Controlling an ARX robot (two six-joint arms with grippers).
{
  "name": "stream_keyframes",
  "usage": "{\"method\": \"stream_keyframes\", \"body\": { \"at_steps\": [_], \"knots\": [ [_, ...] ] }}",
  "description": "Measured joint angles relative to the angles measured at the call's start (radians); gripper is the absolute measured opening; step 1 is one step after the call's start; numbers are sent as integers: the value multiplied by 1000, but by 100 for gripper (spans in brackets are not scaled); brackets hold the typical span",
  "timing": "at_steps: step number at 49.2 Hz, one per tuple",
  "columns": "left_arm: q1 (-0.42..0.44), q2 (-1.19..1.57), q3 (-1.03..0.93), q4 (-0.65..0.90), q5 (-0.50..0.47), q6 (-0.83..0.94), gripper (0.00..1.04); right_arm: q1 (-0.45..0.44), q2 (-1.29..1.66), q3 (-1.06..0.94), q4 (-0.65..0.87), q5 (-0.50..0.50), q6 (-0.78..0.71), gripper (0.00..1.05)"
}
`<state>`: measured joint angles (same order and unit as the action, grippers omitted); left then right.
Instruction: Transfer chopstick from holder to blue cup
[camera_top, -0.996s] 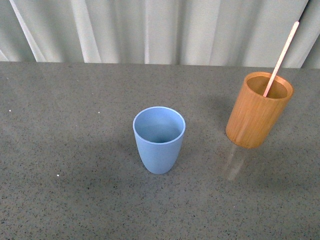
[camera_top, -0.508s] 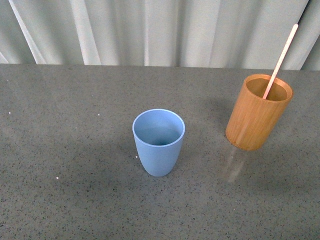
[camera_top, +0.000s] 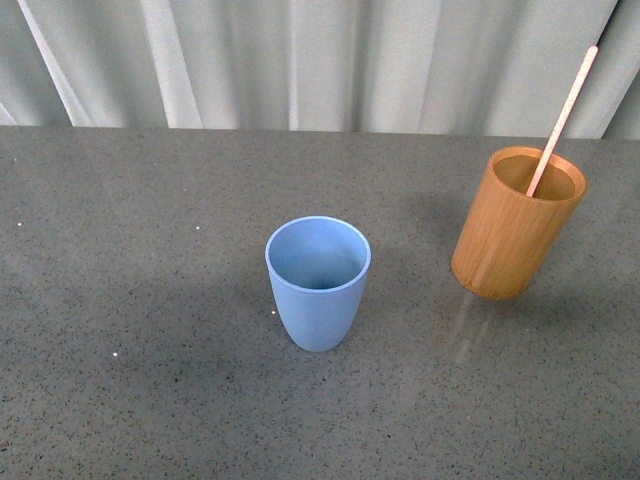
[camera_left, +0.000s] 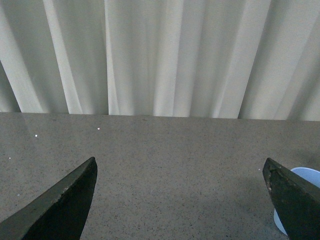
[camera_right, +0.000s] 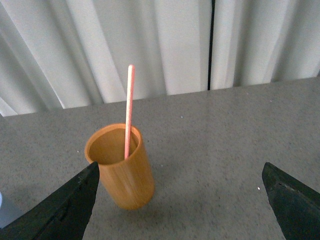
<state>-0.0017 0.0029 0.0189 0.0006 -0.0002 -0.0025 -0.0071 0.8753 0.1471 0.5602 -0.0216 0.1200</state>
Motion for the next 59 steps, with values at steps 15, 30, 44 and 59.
{"method": "stream_keyframes", "body": {
  "at_steps": [15, 30, 44, 59],
  "knots": [
    [0, 0, 0, 0, 0, 0, 98, 27, 592, 174, 407, 26, -29, 95],
    [0, 0, 0, 0, 0, 0, 98, 24, 787, 336, 418, 69, -42, 95],
    [0, 0, 0, 0, 0, 0, 98, 24, 938, 497, 372, 70, -39, 95],
    [0, 0, 0, 0, 0, 0, 98, 93, 997, 644, 303, 66, -37, 95]
  ]
}}
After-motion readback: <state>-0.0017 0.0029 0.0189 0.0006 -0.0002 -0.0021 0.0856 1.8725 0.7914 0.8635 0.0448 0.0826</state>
